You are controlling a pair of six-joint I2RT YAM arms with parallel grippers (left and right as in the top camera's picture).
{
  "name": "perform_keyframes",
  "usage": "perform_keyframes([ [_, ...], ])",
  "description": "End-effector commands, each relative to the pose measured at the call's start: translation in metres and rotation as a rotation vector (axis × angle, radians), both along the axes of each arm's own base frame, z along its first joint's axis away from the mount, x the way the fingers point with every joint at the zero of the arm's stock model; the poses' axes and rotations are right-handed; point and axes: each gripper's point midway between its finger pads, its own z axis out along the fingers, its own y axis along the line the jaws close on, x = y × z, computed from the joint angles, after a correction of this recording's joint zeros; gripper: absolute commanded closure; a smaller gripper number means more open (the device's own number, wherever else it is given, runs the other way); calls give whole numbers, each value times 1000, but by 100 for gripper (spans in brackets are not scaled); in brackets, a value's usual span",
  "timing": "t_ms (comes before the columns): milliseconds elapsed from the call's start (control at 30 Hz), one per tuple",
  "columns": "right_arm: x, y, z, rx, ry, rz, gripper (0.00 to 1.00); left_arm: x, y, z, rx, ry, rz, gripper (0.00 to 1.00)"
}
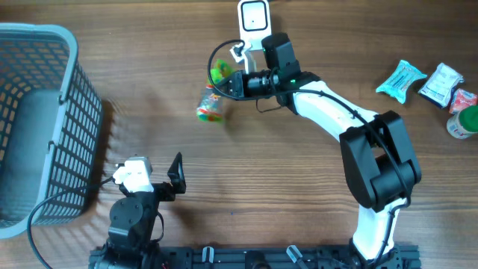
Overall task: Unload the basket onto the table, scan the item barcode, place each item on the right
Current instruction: 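Hold the Haribo bag in front of the scanner with the right gripper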
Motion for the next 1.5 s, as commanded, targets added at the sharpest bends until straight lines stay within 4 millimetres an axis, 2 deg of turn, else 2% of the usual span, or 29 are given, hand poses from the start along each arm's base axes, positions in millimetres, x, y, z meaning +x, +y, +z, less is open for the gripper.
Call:
perform_keyframes([
  [0,40,-46,30,-223,-165,-204,95,0,0,0,12,-4,-5,0],
  [133,71,-101,86,-575,-333,-342,95,0,0,0,12,-5,-5,0],
  [233,97,-128,113,-667,-427,-462,95,0,0,0,12,-5,-5,0],
  [267,109,-136,114,-687,-456,-511,95,0,0,0,12,-4,-5,0],
  [400,159,-141,97,-748,-604,-604,95,0,0,0,12,-4,-5,0],
  [533,204,-131,63,-760,-683,-643,95,0,0,0,12,-5,-5,0],
  [567,220,-125,55,-756,-691,-649,95,0,0,0,12,-4,-5,0],
  [700,242,-121,50,-755,-706,-686,95,0,0,0,12,-5,-5,0],
  [800,246,-122,62,-754,-732,-705,95,0,0,0,12,-4,-5,0],
  [900,248,-126,64,-772,-741,-734,95,0,0,0,12,-4,-5,0],
  [1000,249,-145,71,-848,-744,-820,95,0,0,0,12,-5,-5,0],
  [1067,245,-169,88,-945,-727,-897,95,0,0,0,12,-4,-5,0],
  [1100,236,-186,105,-1017,-692,-911,95,0,0,0,12,-5,-5,0],
  [1167,217,-212,124,-1103,-625,-935,95,0,0,0,12,-4,-5,0],
  [1200,196,-231,127,-1153,-540,-926,95,0,0,0,12,-4,-5,0],
  [1267,167,-255,118,-1188,-387,-933,96,0,0,0,12,-4,-5,0],
  [1300,155,-262,103,-1173,-290,-895,95,0,0,0,12,-4,-5,0],
  [1333,150,-249,83,-1079,-216,-744,95,0,0,0,12,-5,-5,0],
  [1367,149,-235,72,-1018,-212,-610,92,0,0,0,12,-5,-5,0],
  [1400,150,-224,61,-954,-229,-475,66,0,0,0,12,-4,-5,0],
  [1433,156,-228,53,-954,-253,-430,21,0,0,0,12,-4,-5,0],
  [1467,163,-236,38,-976,-273,-393,0,0,0,0,12,-5,-5,0],
])
